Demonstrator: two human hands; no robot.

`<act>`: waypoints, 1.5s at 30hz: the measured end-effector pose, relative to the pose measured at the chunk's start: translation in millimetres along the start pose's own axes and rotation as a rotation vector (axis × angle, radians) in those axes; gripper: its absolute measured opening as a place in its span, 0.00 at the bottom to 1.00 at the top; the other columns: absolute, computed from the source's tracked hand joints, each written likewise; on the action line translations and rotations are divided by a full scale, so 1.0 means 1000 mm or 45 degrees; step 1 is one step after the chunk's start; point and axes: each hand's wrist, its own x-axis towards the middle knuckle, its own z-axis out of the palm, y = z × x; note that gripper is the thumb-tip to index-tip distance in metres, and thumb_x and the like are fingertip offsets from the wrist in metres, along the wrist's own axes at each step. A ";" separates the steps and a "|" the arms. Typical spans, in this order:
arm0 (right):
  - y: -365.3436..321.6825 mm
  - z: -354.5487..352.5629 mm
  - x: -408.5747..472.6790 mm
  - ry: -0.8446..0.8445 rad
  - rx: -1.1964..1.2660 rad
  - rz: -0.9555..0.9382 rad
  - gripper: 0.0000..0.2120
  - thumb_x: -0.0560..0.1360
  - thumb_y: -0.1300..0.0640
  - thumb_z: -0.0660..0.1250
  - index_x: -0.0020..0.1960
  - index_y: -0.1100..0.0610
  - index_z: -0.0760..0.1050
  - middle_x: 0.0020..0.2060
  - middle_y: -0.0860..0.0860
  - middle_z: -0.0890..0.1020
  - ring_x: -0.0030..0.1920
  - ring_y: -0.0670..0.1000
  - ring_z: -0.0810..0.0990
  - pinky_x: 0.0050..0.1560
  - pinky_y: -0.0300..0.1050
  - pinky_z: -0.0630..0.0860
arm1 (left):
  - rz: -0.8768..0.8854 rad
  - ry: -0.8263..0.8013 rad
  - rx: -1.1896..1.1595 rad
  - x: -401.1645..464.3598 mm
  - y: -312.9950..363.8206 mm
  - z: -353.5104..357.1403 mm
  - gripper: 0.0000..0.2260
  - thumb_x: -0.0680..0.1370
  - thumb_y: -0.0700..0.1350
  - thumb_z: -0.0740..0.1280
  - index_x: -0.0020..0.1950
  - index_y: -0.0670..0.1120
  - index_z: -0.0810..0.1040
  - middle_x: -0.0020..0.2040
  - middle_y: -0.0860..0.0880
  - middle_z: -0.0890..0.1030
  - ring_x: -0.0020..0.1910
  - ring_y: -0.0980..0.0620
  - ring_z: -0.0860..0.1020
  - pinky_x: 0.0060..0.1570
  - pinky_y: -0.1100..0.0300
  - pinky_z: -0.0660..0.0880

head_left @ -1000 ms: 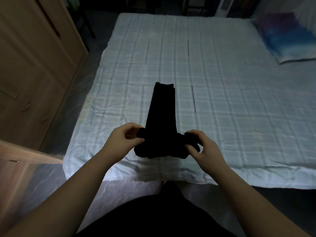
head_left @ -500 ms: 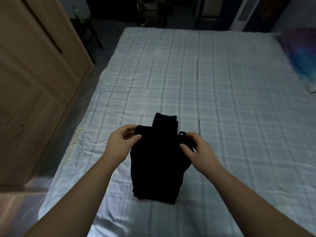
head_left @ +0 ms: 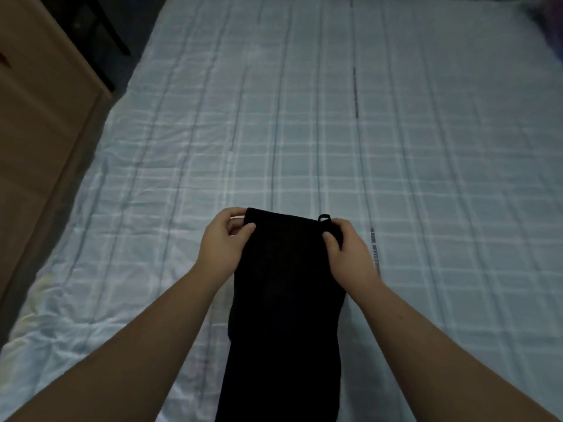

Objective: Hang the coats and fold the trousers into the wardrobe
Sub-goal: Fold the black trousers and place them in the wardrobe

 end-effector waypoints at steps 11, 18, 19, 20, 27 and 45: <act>0.085 0.077 0.098 0.267 -0.402 -0.067 0.18 0.82 0.49 0.60 0.69 0.56 0.71 0.64 0.53 0.75 0.61 0.56 0.77 0.60 0.55 0.74 | 0.236 0.238 0.722 0.089 -0.096 0.055 0.16 0.81 0.43 0.65 0.69 0.45 0.72 0.68 0.44 0.71 0.66 0.46 0.71 0.64 0.58 0.67; 0.067 0.097 0.054 0.130 -0.714 -0.489 0.25 0.84 0.46 0.50 0.78 0.53 0.63 0.79 0.51 0.62 0.80 0.53 0.53 0.79 0.56 0.48 | 0.700 -0.163 1.448 0.070 -0.112 0.076 0.26 0.82 0.55 0.51 0.79 0.48 0.64 0.79 0.44 0.62 0.79 0.42 0.55 0.76 0.41 0.55; 0.075 0.103 0.056 0.080 -0.767 -0.472 0.26 0.84 0.44 0.49 0.79 0.52 0.61 0.80 0.51 0.59 0.81 0.52 0.50 0.79 0.55 0.46 | 0.660 -0.185 1.495 0.071 -0.122 0.077 0.27 0.82 0.56 0.49 0.79 0.49 0.61 0.80 0.44 0.61 0.80 0.43 0.54 0.76 0.41 0.55; 0.084 0.107 0.060 0.054 -0.810 -0.458 0.27 0.84 0.43 0.48 0.80 0.52 0.59 0.80 0.51 0.58 0.81 0.52 0.50 0.79 0.55 0.44 | 0.654 -0.200 1.529 0.074 -0.131 0.077 0.27 0.82 0.57 0.48 0.80 0.49 0.60 0.80 0.44 0.60 0.80 0.43 0.54 0.76 0.41 0.55; 0.114 0.116 0.077 0.061 -0.940 -0.539 0.28 0.83 0.45 0.53 0.80 0.55 0.59 0.80 0.52 0.61 0.81 0.53 0.53 0.80 0.57 0.48 | 0.699 -0.156 1.512 0.083 -0.152 0.083 0.27 0.82 0.57 0.51 0.80 0.50 0.59 0.80 0.44 0.59 0.80 0.44 0.54 0.77 0.42 0.51; 0.144 0.110 -0.183 -0.143 -0.901 -0.467 0.30 0.82 0.45 0.51 0.81 0.53 0.51 0.81 0.52 0.54 0.81 0.52 0.49 0.77 0.60 0.52 | 0.532 -0.251 1.496 -0.174 -0.199 0.042 0.28 0.81 0.53 0.54 0.80 0.47 0.58 0.80 0.44 0.58 0.80 0.46 0.52 0.76 0.44 0.51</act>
